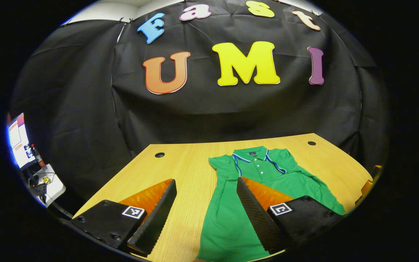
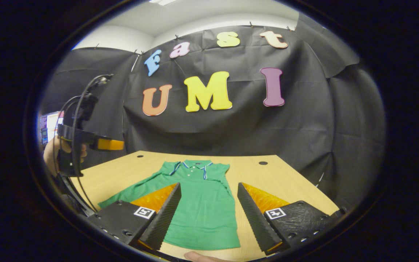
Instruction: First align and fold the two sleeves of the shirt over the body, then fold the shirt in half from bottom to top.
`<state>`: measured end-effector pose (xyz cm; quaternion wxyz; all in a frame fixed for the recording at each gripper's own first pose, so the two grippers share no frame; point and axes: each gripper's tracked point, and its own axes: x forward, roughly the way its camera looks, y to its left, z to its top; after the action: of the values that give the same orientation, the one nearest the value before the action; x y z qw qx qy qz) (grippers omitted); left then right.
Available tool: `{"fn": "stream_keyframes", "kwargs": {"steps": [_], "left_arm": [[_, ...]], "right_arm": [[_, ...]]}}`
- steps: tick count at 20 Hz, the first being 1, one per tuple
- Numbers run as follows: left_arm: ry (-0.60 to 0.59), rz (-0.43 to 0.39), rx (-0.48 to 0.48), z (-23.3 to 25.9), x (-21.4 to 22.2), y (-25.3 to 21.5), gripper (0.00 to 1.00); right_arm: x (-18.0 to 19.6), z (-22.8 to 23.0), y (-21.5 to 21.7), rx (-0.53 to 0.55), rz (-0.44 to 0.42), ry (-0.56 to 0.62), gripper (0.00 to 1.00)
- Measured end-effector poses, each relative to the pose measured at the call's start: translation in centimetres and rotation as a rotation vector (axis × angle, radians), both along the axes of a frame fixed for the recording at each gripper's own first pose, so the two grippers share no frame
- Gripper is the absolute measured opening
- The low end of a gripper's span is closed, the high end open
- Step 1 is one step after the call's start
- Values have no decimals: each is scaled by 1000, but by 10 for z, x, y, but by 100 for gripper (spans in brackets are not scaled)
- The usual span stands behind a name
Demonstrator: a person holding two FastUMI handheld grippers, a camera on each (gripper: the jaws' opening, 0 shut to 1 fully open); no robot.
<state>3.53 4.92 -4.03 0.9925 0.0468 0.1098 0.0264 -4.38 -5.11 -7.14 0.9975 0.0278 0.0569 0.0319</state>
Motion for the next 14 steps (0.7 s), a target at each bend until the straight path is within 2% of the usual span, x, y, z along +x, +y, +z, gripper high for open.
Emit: {"fn": "stream_keyframes", "kwargs": {"steps": [3,8,12,14], "left_arm": [[-30,49,-4,-28,-30,24,100],[-40,43,-50,-88,-54,37,100],[14,32,-86,-131,-67,44,100],[50,10,-113,-149,-72,41,100]], "right_arm": [[-2,-18,-4,-28,-13,32,94],[-4,-57,-19,-82,-64,69,96],[-9,-87,-31,-74,-98,104,96],[-15,-110,-34,-74,-106,166,95]]}}
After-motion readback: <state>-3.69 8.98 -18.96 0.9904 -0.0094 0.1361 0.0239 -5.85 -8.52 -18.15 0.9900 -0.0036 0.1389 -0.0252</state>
